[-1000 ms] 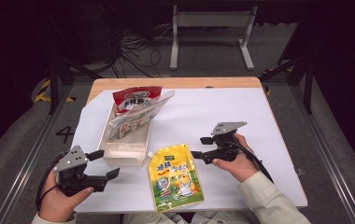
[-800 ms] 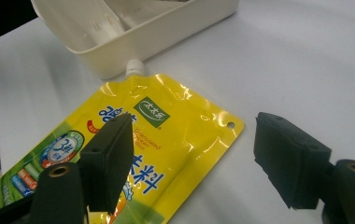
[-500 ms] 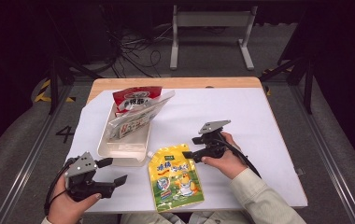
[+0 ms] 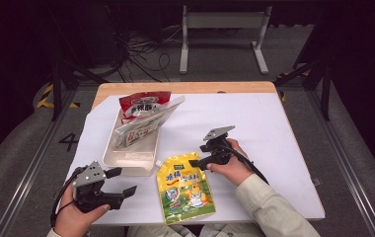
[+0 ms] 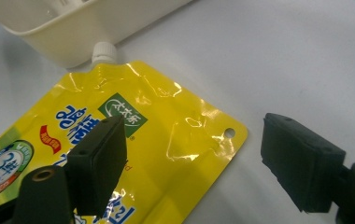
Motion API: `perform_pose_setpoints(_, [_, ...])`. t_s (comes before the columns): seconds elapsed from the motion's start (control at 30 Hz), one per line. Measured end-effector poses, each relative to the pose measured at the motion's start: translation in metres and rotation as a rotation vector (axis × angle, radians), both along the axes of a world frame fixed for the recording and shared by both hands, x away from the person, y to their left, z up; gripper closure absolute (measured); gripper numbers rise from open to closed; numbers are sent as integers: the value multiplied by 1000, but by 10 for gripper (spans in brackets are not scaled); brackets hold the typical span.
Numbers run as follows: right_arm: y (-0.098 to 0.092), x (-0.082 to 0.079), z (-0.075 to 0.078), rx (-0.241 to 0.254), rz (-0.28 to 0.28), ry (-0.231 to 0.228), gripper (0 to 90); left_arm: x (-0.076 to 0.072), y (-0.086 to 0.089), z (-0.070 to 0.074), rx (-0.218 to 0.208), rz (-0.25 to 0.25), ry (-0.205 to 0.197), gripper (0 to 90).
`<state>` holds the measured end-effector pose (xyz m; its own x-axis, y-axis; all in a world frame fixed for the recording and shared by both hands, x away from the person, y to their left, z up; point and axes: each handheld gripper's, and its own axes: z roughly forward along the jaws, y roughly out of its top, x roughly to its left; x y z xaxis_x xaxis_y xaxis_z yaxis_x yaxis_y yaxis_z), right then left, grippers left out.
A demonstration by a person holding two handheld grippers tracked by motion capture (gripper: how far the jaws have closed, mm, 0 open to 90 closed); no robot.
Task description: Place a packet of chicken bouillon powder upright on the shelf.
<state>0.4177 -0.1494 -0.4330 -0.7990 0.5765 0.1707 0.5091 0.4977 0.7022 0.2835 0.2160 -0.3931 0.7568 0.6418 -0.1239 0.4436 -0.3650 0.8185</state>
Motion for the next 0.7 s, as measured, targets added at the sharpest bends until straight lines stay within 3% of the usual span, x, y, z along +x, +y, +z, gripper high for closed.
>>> perform_pose_setpoints(0.43, [14, 8, -18, -32, 6, 42, 174, 3, -4, -2, -2, -13, 6, 212])
perform_pose_setpoints(0.7, [23, 7, -20, -64, 43, 16, 121, 4, -5, -4, 2, -15, 13, 211])
